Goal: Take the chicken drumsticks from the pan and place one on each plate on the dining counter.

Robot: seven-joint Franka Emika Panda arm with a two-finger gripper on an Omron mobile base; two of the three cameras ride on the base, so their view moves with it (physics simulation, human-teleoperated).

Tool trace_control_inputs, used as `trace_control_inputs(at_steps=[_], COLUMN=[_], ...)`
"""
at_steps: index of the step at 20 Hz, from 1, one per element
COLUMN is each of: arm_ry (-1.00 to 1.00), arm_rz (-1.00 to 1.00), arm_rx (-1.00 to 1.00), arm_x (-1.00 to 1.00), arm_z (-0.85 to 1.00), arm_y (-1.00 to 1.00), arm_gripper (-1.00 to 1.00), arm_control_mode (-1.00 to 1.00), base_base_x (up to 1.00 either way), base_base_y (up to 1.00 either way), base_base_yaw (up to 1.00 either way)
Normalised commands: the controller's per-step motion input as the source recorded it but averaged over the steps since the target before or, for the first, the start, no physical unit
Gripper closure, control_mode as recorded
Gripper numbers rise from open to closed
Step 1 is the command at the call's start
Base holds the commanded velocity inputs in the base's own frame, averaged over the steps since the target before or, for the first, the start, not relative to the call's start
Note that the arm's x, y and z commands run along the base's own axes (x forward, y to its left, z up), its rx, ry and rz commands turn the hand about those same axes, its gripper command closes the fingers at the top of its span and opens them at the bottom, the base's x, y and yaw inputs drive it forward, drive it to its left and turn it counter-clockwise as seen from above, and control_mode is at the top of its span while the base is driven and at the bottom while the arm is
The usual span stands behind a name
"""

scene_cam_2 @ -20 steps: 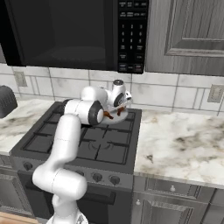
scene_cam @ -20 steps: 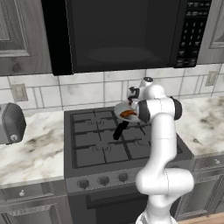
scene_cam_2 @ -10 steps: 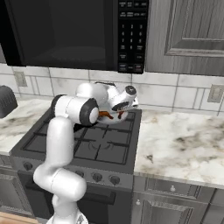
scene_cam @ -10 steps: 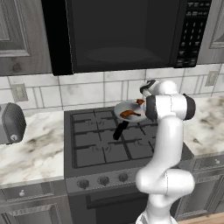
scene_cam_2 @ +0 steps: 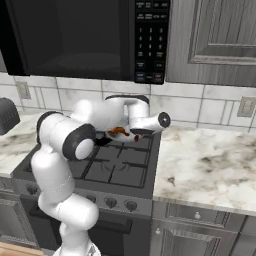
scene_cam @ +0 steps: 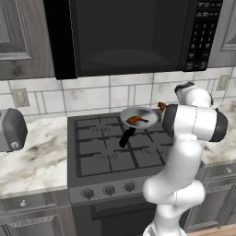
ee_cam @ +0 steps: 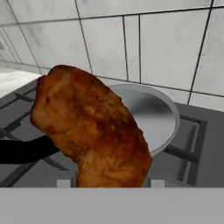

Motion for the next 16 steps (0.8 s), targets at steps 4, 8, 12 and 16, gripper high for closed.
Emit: trace_control_inputs(at_steps=[4, 8, 12, 16], arm_ry=[0.00, 0.00, -0.01, -0.03], arm_rz=[0.15, 0.20, 0.18, 0.18], arm_rx=[-0.02, -0.22, -0.27, -0.34], arm_x=[-1.00, -1.00, -1.00, -1.00], arm_z=[0.54, 0.06, -0.01, -0.09], arm_y=[0.00, 0.13, 0.25, 0.48], arm_gripper=[1.00, 1.00, 1.00, 1.00], arm_control_mode=[-1.00, -1.00, -1.00, -1.00], base_base_x=[0.00, 0.00, 0.00, 0.00], base_base_y=[0.00, 0.00, 0.00, 0.00], base_base_yaw=[0.00, 0.00, 0.00, 0.00])
